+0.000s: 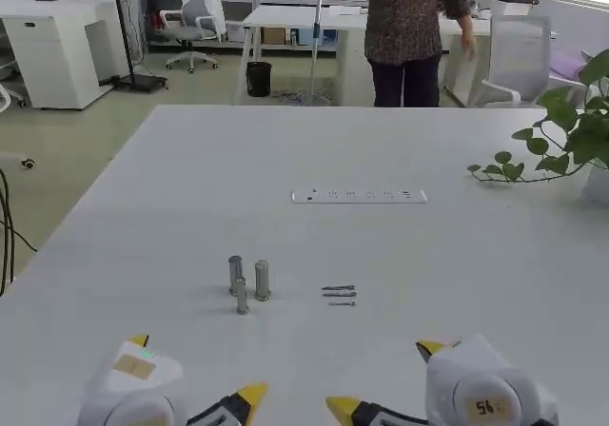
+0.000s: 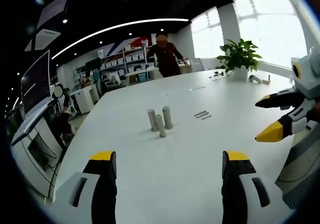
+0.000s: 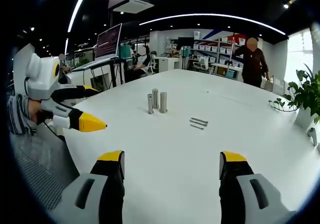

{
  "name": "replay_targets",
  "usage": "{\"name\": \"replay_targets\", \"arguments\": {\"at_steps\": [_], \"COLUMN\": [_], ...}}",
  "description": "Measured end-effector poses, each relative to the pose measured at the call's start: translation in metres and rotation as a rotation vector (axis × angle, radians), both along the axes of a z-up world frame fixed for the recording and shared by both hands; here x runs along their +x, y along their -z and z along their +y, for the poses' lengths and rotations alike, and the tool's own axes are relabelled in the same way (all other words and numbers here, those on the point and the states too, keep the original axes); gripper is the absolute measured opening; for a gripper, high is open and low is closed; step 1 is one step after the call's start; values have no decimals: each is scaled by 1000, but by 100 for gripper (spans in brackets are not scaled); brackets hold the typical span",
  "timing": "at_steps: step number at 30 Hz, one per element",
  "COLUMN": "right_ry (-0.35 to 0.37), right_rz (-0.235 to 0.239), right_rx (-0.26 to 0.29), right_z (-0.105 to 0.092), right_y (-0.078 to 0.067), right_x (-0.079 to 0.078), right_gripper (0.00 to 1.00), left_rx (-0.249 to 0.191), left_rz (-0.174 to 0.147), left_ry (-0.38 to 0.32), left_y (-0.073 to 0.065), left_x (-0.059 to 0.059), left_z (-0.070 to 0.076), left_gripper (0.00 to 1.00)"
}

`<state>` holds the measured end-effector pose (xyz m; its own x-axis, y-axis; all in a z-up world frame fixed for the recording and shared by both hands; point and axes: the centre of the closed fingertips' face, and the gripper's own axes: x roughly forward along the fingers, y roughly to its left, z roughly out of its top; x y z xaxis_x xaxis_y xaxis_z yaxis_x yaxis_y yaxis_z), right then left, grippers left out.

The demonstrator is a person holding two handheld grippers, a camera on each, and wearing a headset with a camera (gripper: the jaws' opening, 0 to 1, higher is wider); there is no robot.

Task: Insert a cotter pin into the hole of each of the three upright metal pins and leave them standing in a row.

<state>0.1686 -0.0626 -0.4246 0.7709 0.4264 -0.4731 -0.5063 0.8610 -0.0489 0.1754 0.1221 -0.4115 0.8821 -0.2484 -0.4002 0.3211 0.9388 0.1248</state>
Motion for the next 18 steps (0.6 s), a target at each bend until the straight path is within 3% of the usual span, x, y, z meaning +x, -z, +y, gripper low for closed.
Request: {"name": "replay_targets", "arguments": {"at_steps": [18], "right_ry": [3], "right_rz": [0], "right_rx": [1], "right_z": [0], "right_y": [-1], "right_x": [0], "right_gripper": [75], "left_rx": [1], "left_rz": [11], "left_ry": [3], "left_y": [2], "left_x": [-1], "left_z": [0], "left_gripper": [83]}}
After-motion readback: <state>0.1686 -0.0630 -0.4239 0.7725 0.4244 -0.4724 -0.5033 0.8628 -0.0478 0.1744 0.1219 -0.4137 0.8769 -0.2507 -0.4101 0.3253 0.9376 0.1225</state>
